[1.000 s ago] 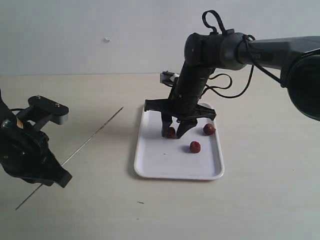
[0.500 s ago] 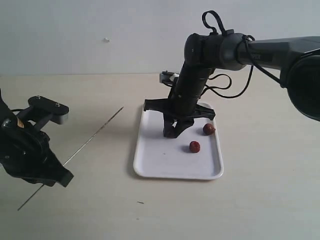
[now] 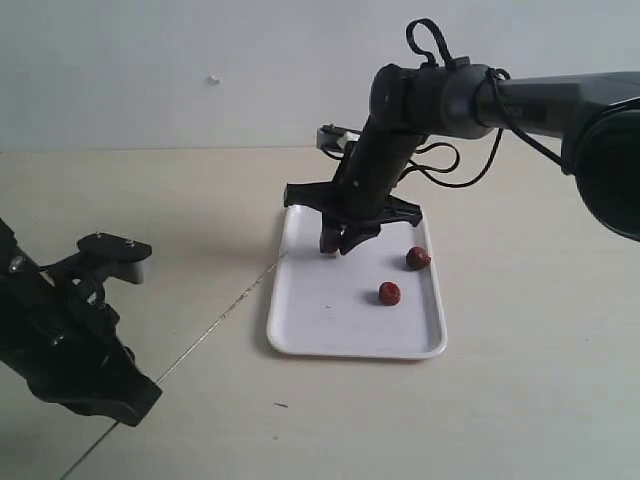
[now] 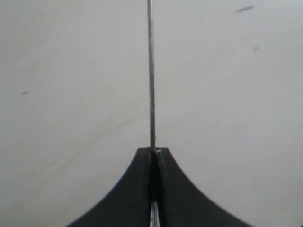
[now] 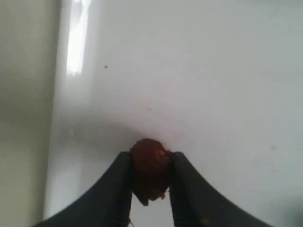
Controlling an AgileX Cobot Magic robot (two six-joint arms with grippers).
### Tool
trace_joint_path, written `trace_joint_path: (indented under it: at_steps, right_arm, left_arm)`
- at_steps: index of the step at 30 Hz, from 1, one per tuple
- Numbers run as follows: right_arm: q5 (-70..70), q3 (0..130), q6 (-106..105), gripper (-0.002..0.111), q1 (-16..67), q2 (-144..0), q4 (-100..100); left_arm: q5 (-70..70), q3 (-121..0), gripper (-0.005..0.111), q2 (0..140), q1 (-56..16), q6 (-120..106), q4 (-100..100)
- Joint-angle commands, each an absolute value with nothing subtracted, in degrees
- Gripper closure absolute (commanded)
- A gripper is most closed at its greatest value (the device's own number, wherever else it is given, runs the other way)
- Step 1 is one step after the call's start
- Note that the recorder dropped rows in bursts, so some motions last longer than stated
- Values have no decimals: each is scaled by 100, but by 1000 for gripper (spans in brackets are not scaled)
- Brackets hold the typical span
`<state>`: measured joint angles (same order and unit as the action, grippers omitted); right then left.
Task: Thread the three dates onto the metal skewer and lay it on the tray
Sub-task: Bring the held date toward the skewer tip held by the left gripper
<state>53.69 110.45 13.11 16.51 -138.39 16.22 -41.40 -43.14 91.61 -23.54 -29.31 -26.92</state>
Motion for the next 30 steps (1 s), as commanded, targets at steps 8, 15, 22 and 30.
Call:
trace_joint_path:
  at_steps: [8, 15, 22, 30]
  right_arm:
    - [4749, 11128, 1178, 81, 1620, -13740, 1846]
    - [4529, 11128, 1162, 81, 1620, -13740, 1948]
    - [4413, 11128, 1162, 81, 1620, -13740, 1997]
    - [4267, 11128, 1017, 81, 1620, -13740, 2368]
  left_arm:
    - [-4027, -4260, 107, 9529, -2339, -3489, -3641]
    - [-3634, -4260, 107, 9895, -2339, -4382, -4600]
    - [-3566, -4260, 107, 10097, -2339, -5459, -5820]
    - [-3405, -4282, 107, 10369, -2339, -5479, -6103]
